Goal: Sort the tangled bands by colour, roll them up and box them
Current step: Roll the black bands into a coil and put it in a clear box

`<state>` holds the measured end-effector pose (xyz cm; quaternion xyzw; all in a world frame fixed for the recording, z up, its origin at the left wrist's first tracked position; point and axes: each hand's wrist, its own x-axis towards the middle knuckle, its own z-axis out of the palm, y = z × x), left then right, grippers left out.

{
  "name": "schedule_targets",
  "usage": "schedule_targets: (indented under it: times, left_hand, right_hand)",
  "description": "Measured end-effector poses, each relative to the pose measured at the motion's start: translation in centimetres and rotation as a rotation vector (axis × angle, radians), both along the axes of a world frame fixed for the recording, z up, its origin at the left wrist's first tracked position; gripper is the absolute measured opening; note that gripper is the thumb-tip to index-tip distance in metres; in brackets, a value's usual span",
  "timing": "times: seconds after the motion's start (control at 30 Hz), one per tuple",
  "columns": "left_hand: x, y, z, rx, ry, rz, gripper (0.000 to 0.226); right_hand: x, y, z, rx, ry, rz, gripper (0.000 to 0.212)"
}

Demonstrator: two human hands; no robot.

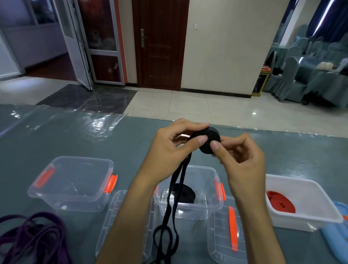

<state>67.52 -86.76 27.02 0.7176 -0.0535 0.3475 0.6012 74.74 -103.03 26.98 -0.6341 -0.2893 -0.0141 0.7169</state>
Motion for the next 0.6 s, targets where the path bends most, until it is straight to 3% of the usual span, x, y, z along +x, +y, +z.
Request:
schedule_targets:
  times: [0.17, 0.33, 0.43, 0.6]
  left_hand:
    - [-0.1, 0.1, -0.1, 0.055, 0.081, 0.004, 0.031]
    - [-0.3, -0.3, 0.1, -0.072, -0.009, 0.080, 0.035]
    - [-0.2, -0.5, -0.2, -0.108, -0.040, 0.170, 0.022]
    - [0.1, -1.0, -0.6, -0.160, -0.023, 0.150, 0.017]
  right_hand:
    - [-0.5, 0.1, -0.1, 0.070, 0.028, 0.131, 0.033]
    - [-1.0, 0.5, -0.3, 0.100, 0.054, 0.202, 0.023]
    - [-0.7, 0.7, 0.3, 0.043, 0.007, 0.134, 0.021]
    - [-0.6, 0.9, 0.2, -0.002, -0.043, 0.032, 0.016]
